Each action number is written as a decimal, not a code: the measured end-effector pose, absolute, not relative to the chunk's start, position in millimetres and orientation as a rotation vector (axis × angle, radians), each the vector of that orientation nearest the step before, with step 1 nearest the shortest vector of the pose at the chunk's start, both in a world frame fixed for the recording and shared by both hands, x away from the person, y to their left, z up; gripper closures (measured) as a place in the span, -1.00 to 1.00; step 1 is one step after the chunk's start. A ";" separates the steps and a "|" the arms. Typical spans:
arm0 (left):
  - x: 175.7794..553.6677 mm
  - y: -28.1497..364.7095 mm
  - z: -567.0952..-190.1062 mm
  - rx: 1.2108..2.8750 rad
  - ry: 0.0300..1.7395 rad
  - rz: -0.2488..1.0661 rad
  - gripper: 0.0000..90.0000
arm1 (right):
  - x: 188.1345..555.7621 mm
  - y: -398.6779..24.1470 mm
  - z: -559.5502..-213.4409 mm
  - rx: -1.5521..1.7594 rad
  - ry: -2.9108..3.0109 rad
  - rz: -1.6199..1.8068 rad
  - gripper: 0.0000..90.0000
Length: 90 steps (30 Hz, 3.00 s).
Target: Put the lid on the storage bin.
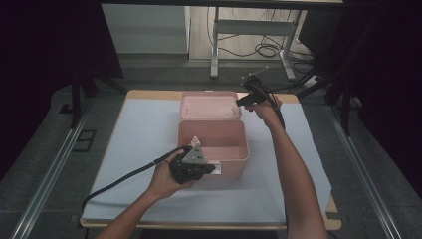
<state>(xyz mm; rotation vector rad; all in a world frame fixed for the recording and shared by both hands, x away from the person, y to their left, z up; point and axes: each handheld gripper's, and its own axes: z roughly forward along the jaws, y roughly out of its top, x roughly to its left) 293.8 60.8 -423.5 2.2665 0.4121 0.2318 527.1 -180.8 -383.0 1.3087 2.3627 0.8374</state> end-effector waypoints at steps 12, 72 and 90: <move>292.9 61.1 -424.0 2.263 0.415 0.236 1.00 | 544.7 -175.4 -394.3 1.375 2.341 0.828 0.46; 292.5 61.4 -425.2 2.258 0.407 0.241 1.00 | 542.2 -163.1 -377.8 1.469 2.141 0.869 0.86; 291.9 60.5 -424.9 2.262 0.416 0.247 1.00 | 515.6 -164.8 -356.9 1.352 2.040 0.951 0.88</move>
